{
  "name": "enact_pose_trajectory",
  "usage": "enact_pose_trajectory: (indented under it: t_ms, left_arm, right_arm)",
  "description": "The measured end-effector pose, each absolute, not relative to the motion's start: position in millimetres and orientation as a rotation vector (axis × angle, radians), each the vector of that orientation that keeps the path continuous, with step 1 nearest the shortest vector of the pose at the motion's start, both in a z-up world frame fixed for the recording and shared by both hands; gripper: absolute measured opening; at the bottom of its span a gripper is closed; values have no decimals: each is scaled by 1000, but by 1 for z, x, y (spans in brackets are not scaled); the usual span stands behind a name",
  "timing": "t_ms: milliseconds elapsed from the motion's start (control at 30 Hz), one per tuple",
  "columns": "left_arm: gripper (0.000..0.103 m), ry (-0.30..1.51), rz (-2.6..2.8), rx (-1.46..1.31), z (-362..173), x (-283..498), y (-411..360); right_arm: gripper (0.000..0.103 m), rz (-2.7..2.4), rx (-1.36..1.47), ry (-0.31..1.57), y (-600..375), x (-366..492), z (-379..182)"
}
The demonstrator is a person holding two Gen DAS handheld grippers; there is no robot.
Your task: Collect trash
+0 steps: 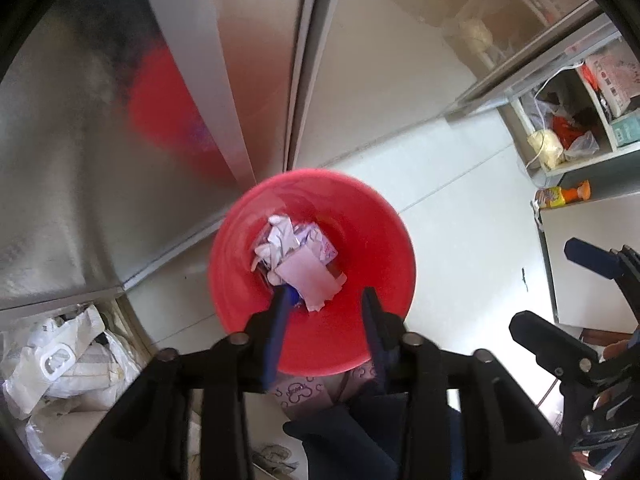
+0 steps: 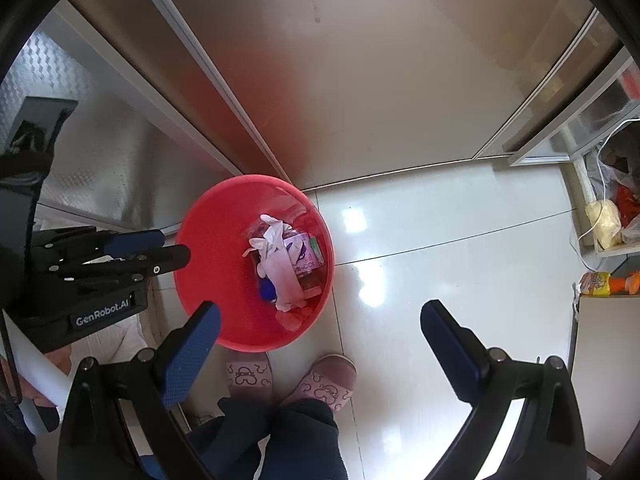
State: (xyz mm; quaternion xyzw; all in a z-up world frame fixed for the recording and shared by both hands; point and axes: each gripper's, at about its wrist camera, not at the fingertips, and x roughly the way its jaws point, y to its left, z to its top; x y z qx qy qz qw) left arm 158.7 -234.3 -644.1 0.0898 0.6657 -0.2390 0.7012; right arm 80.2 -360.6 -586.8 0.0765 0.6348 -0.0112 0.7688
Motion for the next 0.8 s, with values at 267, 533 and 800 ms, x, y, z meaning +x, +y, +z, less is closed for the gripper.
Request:
enact_pose_trajectory:
  t_ms: [267,533,800]
  left_arm:
    - [55,1467,-552,195,-570,152,-227]
    - [82,1386,-556,192,-437,137,-218]
    - [94,1261,-598,231,-302,125,-213]
  right_arm:
    - [100,-37,136,1344,-360,78,-521]
    - [100,-42,107,1276,-355,70,-399]
    - [100,-83,73,1161,-348,54,-260]
